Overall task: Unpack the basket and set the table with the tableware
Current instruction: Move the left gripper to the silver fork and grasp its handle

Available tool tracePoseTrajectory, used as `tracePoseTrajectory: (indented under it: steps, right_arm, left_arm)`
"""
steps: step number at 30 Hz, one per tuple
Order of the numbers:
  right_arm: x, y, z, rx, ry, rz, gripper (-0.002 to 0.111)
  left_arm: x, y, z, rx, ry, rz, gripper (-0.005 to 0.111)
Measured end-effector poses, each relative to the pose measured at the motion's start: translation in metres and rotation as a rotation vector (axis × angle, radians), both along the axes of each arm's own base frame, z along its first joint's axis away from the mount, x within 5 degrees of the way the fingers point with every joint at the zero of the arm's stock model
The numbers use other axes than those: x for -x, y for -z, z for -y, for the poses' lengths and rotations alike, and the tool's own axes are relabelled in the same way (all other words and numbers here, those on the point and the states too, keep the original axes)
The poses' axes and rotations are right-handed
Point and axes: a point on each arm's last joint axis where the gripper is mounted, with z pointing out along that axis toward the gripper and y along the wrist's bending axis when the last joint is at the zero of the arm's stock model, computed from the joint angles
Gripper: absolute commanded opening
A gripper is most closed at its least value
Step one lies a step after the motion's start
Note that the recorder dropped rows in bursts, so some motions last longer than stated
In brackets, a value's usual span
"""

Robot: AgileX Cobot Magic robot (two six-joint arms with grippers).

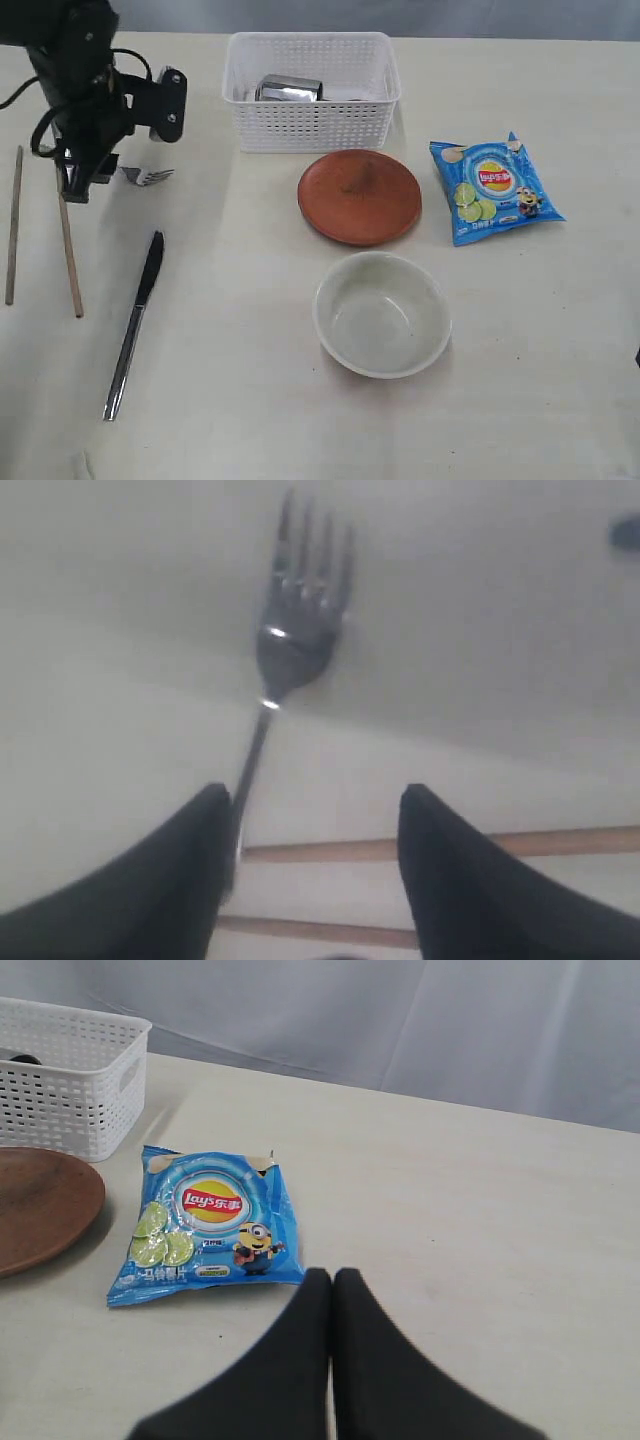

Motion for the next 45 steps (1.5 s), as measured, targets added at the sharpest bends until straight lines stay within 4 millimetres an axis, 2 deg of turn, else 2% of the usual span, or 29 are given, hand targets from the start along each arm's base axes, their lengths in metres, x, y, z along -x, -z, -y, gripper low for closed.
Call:
tracePoseTrajectory:
  steps: [2,5,7,10,11,14,21,22,25,29,42,45]
  right_arm:
    - [0.000,0.000,0.000,0.000,0.000,0.000,0.000]
    - [0.000,0.000,0.000,0.000,0.000,0.000,0.000]
    - [0.000,0.000,0.000,0.000,0.000,0.000,0.000]
    - [0.000,0.000,0.000,0.000,0.000,0.000,0.000]
    - [0.000,0.000,0.000,0.000,0.000,0.000,0.000]
    - [0.000,0.000,0.000,0.000,0.000,0.000,0.000]
    - [0.000,0.000,0.000,0.000,0.000,0.000,0.000]
    - [0.000,0.000,0.000,0.000,0.000,0.000,0.000]
    - [0.000,0.000,0.000,0.000,0.000,0.000,0.000]
    - [0.000,0.000,0.000,0.000,0.000,0.000,0.000]
    - [0.000,0.000,0.000,0.000,0.000,0.000,0.000]
    - [0.000,0.000,0.000,0.000,0.000,0.000,0.000]
  left_arm:
    - [-0.007,0.000,-0.013,0.060,0.018,0.010,0.034]
    - [-0.013,0.002,-0.025,0.120,0.059,0.015,0.031]
    - [-0.017,0.005,-0.030,0.146,0.069,0.026,0.034]
    - [-0.022,0.018,-0.042,0.150,0.053,0.006,0.059]
    - [-0.024,0.023,-0.048,0.142,0.047,-0.005,0.062]
    - [-0.026,0.030,-0.053,0.122,0.076,-0.013,0.055]
    - [-0.033,0.045,-0.049,0.154,0.073,0.025,0.054]
    - [-0.033,0.046,-0.049,0.154,0.074,0.022,0.050]
    - [-0.033,0.049,-0.049,0.156,0.073,0.016,0.028]
    - [-0.035,0.053,-0.048,0.162,0.070,0.021,0.010]
    - [-0.037,0.054,-0.047,0.174,0.063,0.034,0.008]
    - [-0.036,0.050,-0.047,0.181,0.055,0.032,0.001]
